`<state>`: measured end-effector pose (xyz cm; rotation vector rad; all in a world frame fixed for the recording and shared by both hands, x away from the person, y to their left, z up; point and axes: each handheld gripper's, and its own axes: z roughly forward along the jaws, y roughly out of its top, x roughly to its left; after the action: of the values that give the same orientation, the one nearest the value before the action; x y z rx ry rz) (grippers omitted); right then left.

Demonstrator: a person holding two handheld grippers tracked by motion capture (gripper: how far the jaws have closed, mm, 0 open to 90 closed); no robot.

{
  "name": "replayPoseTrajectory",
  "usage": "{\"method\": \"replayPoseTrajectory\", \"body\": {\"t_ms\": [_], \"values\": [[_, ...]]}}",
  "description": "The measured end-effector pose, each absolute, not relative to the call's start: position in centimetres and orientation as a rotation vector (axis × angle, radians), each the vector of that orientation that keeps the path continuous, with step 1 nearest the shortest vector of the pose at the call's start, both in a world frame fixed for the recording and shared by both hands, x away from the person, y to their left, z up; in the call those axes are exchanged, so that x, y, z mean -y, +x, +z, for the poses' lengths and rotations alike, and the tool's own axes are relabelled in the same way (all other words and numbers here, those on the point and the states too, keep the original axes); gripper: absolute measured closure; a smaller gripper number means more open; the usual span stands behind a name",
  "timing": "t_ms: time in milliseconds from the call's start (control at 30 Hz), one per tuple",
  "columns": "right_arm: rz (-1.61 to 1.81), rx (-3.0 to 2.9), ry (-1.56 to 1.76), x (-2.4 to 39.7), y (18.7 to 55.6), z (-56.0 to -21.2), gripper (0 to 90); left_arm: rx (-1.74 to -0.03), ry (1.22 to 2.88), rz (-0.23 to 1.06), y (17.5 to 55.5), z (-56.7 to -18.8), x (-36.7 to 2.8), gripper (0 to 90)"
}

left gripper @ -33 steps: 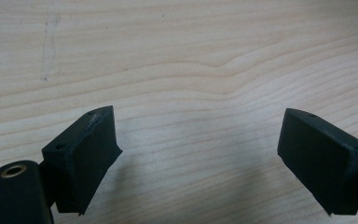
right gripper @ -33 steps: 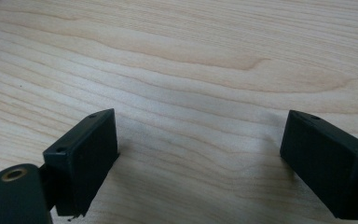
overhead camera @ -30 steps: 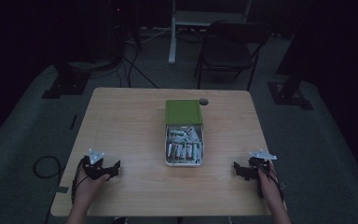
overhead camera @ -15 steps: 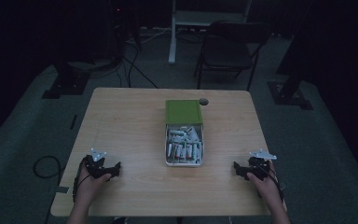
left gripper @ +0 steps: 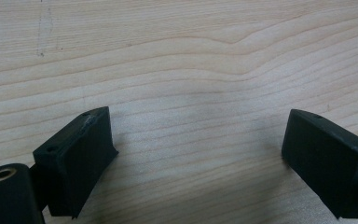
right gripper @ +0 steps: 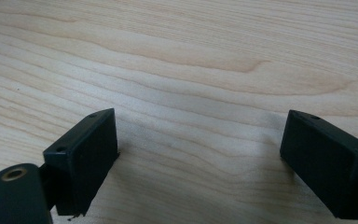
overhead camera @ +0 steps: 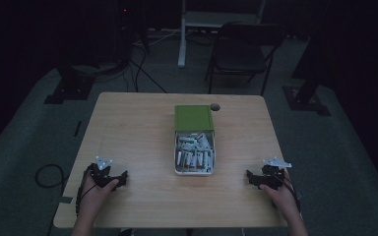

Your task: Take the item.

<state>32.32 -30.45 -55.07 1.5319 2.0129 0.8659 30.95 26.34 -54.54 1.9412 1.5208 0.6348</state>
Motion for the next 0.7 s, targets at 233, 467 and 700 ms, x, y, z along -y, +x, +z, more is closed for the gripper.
{"method": "replayPoseTrajectory", "body": {"t_ms": [233,467,700], "values": [[0.864,-2.009,1.534,30.2,32.1,-55.0,10.6,-1.519,1.943,0.636,30.9,-54.5,-26.3,9.2],[0.861,-2.037,1.518,29.5,31.8,-54.7,10.7,-1.520,1.943,0.635,31.0,-54.5,-26.3,9.1],[0.883,-2.022,1.533,29.2,31.7,-54.0,10.8,-1.520,1.943,0.635,31.0,-54.5,-26.3,9.0]]}}
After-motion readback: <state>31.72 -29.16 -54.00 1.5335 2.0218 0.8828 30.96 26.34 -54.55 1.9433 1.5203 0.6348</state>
